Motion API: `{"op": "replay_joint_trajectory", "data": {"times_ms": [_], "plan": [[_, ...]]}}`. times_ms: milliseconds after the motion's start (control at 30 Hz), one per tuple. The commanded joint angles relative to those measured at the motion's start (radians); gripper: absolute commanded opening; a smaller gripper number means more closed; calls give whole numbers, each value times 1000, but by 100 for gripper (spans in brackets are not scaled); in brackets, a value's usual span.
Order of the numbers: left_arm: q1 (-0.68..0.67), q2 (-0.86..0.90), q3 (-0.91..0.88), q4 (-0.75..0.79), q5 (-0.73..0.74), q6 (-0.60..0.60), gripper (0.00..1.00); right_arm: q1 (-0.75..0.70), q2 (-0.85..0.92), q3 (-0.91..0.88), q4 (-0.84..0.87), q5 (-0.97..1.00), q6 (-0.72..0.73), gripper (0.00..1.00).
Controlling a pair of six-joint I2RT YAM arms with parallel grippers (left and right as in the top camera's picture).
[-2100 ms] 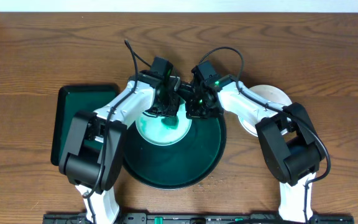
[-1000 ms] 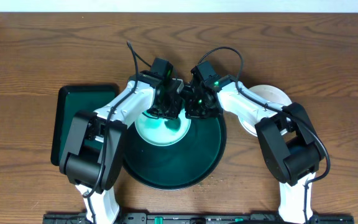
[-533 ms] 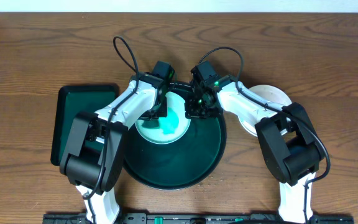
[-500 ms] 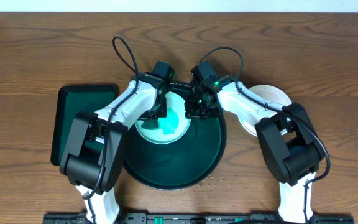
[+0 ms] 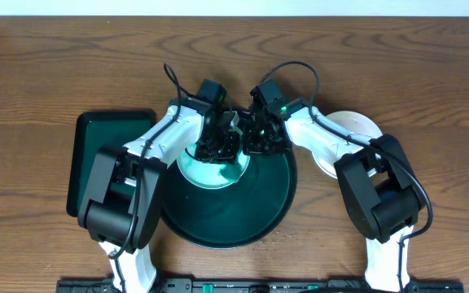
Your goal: Clean dirty plates on tray and stack at the side
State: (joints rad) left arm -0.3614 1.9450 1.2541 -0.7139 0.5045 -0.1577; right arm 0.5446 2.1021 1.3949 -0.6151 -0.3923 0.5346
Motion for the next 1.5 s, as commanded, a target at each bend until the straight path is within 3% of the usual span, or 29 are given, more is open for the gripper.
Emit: {"op": "replay_joint_trajectory", "data": {"times_ms": [0, 133, 333, 467, 567, 733, 933, 1167, 1300, 1467], "plan": [[6, 17, -6, 60, 27, 20, 8, 6, 32, -28, -13, 37, 6, 1], [6, 17, -6, 103, -242, -68, 8, 6, 32, -28, -13, 37, 6, 1], [6, 17, -6, 86, -764, -177, 8, 6, 32, -28, -12, 37, 7, 1], [6, 17, -6, 15, -929, -181, 7, 6, 32, -28, -13, 49, 7, 1], [6, 16, -4, -52, -892, -186, 7, 6, 32, -28, -9, 52, 7, 1], [6, 3, 24, -192, -613, -188, 7, 6, 32, -28, -13, 52, 7, 1], [11, -81, 61, -257, -454, -153, 7, 6, 32, -28, -21, 50, 1, 1], [43, -303, 71, -254, -513, -151, 7, 6, 24, -28, -24, 39, -8, 1], [80, -380, 71, -237, -578, -151, 7, 6, -27, -28, -25, 45, -82, 1], [127, -375, 70, -224, -578, -151, 7, 17, -144, -28, -74, 231, -95, 1]]}}
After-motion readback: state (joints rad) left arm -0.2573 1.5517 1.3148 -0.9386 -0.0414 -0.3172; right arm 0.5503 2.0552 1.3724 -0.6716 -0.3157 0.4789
